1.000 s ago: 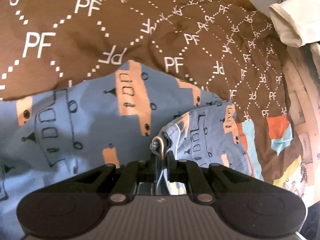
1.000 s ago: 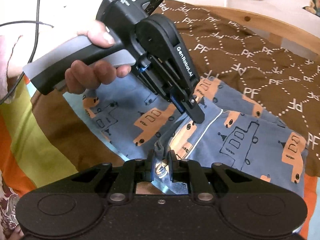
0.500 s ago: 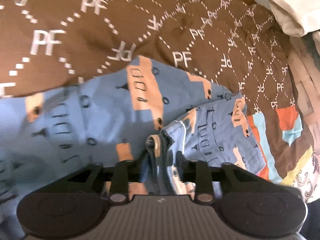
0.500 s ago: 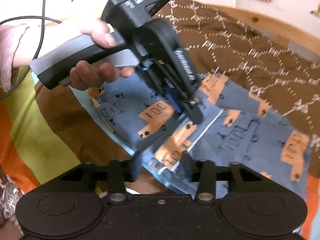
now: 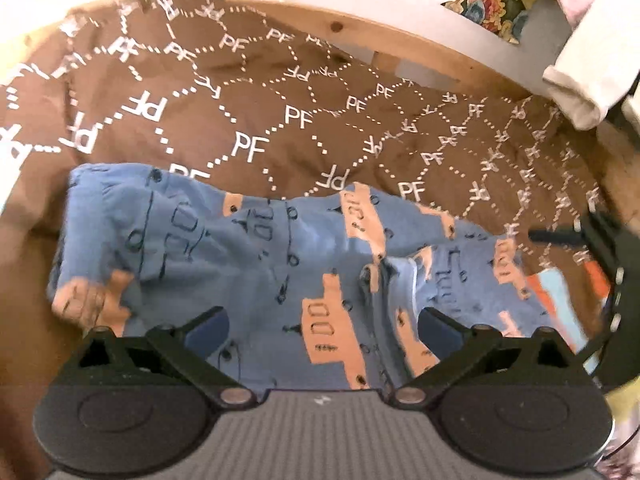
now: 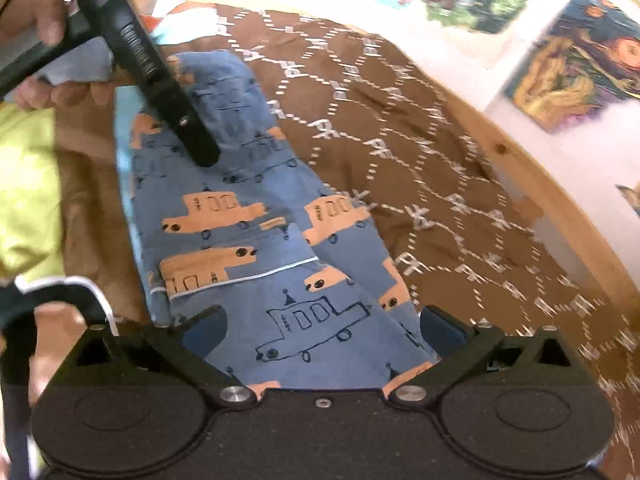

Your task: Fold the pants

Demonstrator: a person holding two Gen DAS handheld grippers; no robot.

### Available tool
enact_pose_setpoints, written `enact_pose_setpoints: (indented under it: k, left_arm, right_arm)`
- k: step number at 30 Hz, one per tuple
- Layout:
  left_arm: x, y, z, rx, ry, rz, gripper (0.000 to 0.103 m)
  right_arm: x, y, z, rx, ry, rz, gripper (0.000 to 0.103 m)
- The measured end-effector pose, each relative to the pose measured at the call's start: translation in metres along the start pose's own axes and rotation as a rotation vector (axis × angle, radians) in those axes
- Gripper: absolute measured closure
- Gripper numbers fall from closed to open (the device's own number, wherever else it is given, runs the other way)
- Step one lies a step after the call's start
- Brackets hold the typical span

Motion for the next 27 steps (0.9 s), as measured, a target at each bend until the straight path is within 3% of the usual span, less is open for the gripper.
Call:
enact_pose_setpoints:
  k: [3,8,13,16,18,22,24,27]
  left_arm:
    - [0.014,0.001,0.013,-0.051,0.036,0.018,0.000]
    - [0.026,0.010,0.030,-0.090,0.056,-0.011,0.000]
    - [0.031,0.007,0.052,-0.054,0.088,0.023,0.000]
    - [0.040,0.007,0.063,-0.051,0.142,0.007,0.000]
    - [0.046,0.008,0.069,-0.040,0.167,-0.003,0.001]
    - [0.052,0.008,0.080,0.005,0.187,0.000,0.013]
    - [0.054,0.009,0.083,0.035,0.187,-0.006,0.016]
    - [0.056,0.015,0.086,0.072,0.174,-0.035,0.029]
  right_arm:
    - [0.000,0.012,0.017,-0.096,0.030,0.027,0.001]
    - [-0.012,0.040,0.037,-0.120,0.086,0.057,0.001]
    - [-0.026,0.060,0.036,-0.232,0.085,0.094,0.005]
    - [-0.034,0.072,0.035,-0.296,0.076,0.075,0.014]
    - [-0.039,0.080,0.038,-0.332,0.095,0.067,0.015]
    - [-0.047,0.091,0.038,-0.419,0.113,0.052,0.038]
    - [-0.047,0.094,0.035,-0.454,0.089,0.039,0.040]
    - [-0.045,0.099,0.031,-0.482,0.073,0.012,0.045]
Point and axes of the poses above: each gripper's, at about its wrist camera, not at the fingertips, and y roughly the way its jaws point, z to its right, x to its underside, the point moved 5 cm from there along y, roughly the way its jaws point, and after that the axes turned 9 degrees about x, right-handed, at the moved point
